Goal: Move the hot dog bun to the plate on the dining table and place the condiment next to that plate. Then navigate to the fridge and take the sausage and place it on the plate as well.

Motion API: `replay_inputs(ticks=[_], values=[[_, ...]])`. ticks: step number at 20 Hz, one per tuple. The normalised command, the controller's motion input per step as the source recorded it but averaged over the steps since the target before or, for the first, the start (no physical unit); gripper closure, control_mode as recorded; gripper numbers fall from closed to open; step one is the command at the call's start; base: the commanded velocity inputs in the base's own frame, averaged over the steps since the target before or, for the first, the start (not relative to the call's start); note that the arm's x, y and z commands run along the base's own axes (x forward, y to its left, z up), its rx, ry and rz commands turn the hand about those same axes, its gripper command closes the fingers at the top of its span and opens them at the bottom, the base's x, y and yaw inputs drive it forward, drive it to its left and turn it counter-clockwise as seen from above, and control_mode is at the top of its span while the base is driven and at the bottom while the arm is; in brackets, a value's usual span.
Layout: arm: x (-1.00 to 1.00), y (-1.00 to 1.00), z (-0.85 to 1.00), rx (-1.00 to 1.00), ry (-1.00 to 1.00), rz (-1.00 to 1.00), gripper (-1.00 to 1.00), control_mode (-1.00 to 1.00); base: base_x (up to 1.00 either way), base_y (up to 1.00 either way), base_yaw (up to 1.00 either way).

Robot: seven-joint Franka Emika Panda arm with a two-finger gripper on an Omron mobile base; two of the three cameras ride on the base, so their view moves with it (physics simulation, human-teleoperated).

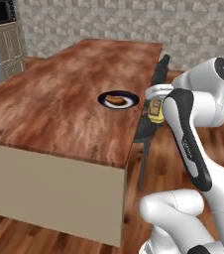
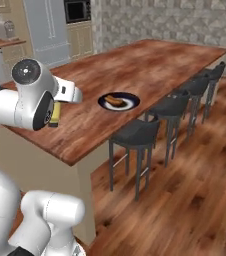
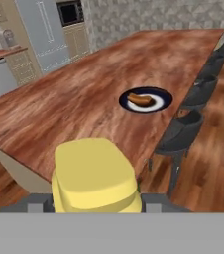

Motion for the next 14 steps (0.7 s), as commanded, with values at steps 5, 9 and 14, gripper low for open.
replay_inputs(ticks=[5, 9, 14], values=[[0.0, 0.0, 0.0, 0.0, 0.0, 0.0, 1.0, 1.0, 0.14, -1.0, 0.38], [0.0, 0.0, 0.0, 0.0, 0.0, 0.0, 1.0, 1.0, 0.28, -0.99, 0.4], [0.0, 0.0, 0.0, 0.0, 0.0, 0.0, 1.0, 1.0, 0.44, -0.9, 0.42]])
